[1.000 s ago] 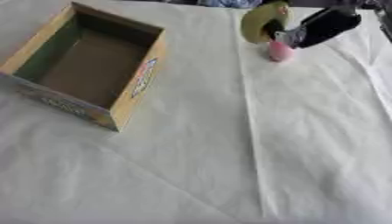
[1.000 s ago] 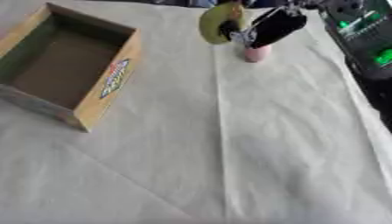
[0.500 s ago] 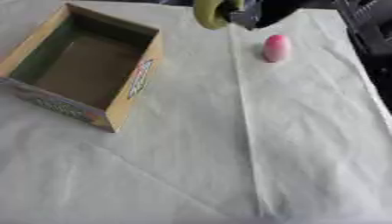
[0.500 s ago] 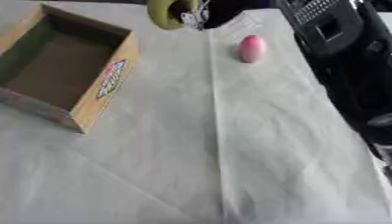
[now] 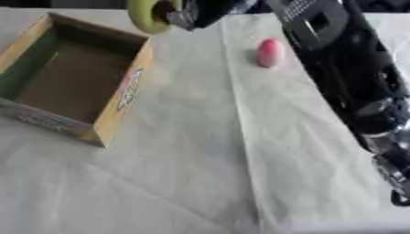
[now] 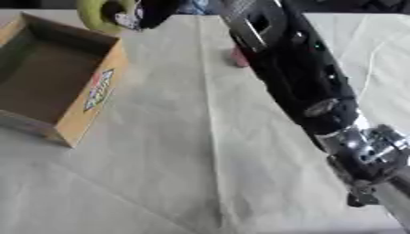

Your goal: Pick up objects on the table and place them in the box.

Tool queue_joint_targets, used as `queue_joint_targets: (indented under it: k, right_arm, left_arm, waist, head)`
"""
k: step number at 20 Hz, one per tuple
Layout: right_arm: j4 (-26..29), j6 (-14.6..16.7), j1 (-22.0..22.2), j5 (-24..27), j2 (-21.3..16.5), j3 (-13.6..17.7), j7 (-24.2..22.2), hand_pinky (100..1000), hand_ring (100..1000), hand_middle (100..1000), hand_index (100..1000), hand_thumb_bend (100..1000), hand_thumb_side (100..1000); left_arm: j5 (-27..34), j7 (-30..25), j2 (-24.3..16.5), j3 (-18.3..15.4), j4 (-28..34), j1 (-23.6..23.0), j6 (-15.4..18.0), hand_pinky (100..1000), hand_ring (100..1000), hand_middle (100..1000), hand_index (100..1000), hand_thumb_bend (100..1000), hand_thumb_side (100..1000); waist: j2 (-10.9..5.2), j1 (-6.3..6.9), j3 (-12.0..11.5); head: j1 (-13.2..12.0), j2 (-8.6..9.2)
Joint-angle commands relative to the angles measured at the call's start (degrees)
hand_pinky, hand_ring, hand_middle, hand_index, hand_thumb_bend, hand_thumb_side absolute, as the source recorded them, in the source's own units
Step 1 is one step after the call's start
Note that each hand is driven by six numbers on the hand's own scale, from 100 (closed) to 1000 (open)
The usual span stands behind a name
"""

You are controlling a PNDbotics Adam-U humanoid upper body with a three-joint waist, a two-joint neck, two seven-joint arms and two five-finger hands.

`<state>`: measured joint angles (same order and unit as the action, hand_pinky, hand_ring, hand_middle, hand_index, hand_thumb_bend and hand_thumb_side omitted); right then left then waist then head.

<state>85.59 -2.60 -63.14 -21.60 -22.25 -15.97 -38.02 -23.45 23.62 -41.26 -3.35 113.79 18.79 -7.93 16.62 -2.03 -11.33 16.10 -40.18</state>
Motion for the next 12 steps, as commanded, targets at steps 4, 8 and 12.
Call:
queue_joint_targets:
  k: [4,8,12]
  right_arm:
    - [-5.2,0.8,-3.9,-1.1,5.1,0.4,0.8,561,601,520,581,100,100]
    - [-9.0,1.6,-5.1,-2.9,8.8,0.0,1.4,560,602,520,583,100,100]
    - [-13.1,2.9,-5.6,-6.1,11.7,-0.4,2.9,564,606,526,588,100,100]
  left_arm:
    - [0.8,1.7,-0.7,-0.4,0.8,1.4,0.3,703,820,1000,802,394,1000]
    - [1.2,4.1,-0.4,-0.7,0.8,2.1,0.7,702,821,1000,803,392,1000]
    - [1.4,5.9,-0.2,-0.7,0.8,2.6,1.2,704,822,1000,804,394,1000]
  waist:
    - [-1.41,0.44,-0.6]
    - [-1.45,0.45,-1.1]
    - [-1.54,0.50,-1.6]
  head:
    - [-0.6,0.85]
    - [0.1,1.11]
    - [0.5,1.25]
